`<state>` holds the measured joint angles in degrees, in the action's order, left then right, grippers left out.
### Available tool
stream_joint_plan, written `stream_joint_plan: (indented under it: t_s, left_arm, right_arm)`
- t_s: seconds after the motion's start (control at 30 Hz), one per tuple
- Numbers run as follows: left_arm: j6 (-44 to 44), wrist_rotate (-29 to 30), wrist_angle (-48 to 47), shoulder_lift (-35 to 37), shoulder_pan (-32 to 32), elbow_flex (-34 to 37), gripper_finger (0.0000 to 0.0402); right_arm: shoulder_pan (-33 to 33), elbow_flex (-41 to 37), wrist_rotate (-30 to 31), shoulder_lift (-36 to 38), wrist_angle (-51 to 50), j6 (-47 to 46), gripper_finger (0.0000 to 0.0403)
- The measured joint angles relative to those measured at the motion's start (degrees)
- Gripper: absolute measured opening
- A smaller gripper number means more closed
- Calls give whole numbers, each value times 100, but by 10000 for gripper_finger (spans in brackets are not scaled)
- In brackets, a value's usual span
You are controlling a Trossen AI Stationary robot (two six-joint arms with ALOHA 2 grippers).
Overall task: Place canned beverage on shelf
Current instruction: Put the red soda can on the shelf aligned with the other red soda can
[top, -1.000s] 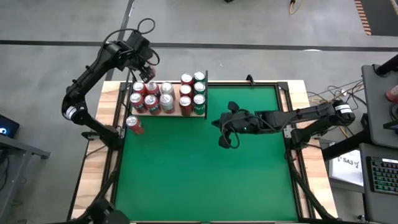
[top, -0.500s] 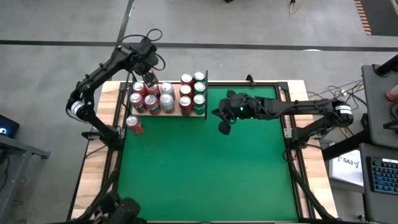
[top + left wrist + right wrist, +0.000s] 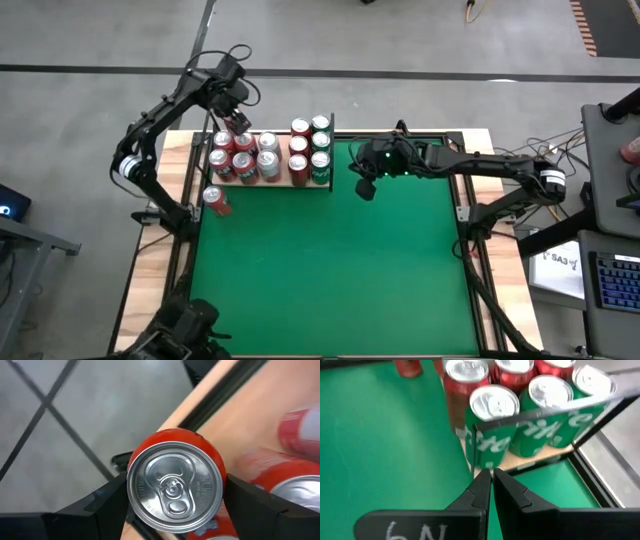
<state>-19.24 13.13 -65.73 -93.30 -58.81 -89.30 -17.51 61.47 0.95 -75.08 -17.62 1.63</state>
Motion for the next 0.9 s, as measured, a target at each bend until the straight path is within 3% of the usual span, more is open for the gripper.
stream_joint_plan:
  t_s: [0.27,0.9]
  left_arm:
    - [-459,-316,-29,-32,-21,0,268]
    - [-107,-678,183,-30,-28,-2,268]
  right_arm:
    - [-197,-54,-759,-84,-18,209,13]
    - [-202,-54,-892,-86,-12,399,13]
